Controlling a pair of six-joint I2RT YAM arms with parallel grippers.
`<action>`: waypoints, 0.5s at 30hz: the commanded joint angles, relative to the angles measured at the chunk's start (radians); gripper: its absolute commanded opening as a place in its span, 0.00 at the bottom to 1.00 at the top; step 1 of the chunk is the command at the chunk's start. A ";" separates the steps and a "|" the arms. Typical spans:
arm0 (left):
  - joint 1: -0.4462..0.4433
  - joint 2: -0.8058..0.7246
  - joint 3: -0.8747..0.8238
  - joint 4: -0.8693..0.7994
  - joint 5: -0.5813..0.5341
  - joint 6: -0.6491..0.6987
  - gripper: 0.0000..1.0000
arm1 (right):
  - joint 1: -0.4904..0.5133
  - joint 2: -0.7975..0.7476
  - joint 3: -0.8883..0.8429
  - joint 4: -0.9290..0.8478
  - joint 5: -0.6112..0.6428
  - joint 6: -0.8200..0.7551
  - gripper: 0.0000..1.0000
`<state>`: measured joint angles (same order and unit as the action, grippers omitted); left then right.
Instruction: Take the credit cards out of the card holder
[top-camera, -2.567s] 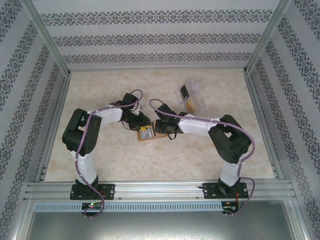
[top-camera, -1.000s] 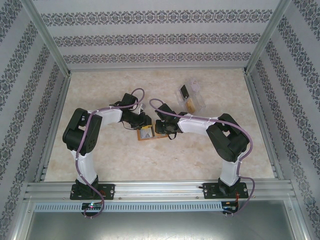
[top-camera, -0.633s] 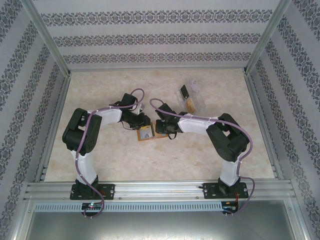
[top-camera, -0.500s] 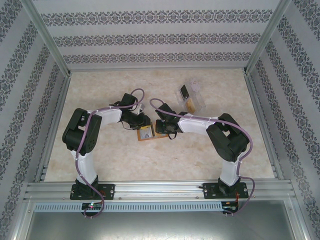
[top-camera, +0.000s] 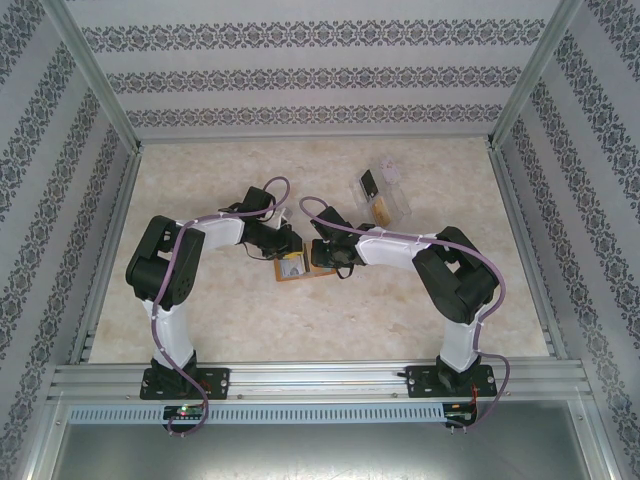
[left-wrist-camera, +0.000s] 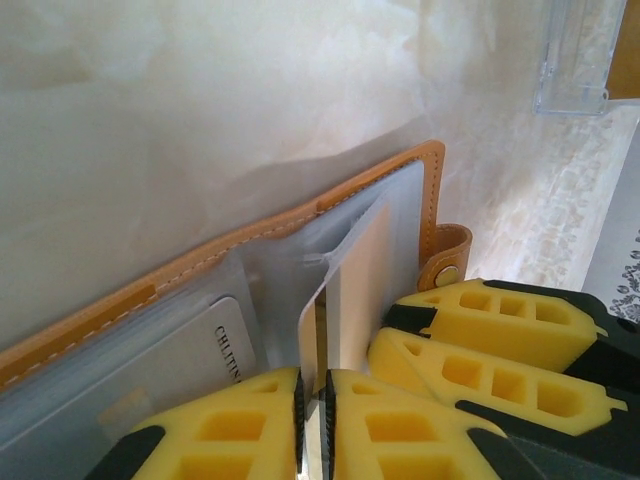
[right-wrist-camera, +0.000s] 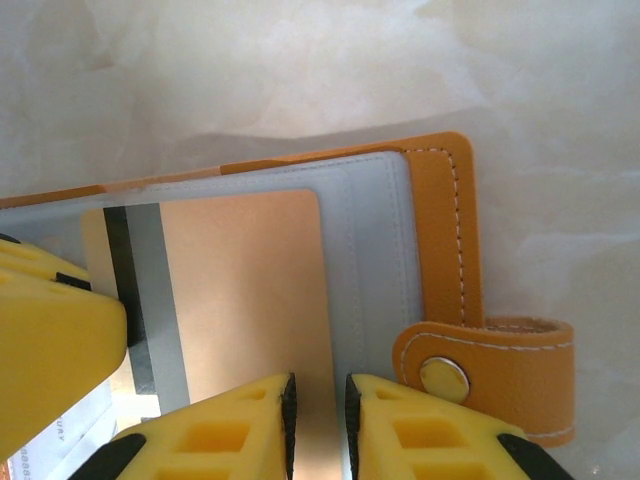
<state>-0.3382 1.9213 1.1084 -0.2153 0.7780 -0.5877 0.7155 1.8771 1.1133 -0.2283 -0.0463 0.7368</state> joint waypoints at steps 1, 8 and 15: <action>0.012 -0.006 -0.001 0.025 0.013 0.008 0.09 | -0.008 0.034 -0.002 -0.042 -0.003 0.017 0.24; 0.029 -0.061 -0.011 -0.060 -0.056 0.050 0.00 | -0.017 0.009 -0.019 -0.042 0.012 0.026 0.24; 0.053 -0.197 -0.029 -0.165 -0.159 0.077 0.00 | -0.029 -0.053 -0.031 -0.013 -0.033 -0.001 0.24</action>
<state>-0.3077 1.8038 1.0901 -0.3012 0.6975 -0.5541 0.6971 1.8656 1.1034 -0.2256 -0.0589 0.7444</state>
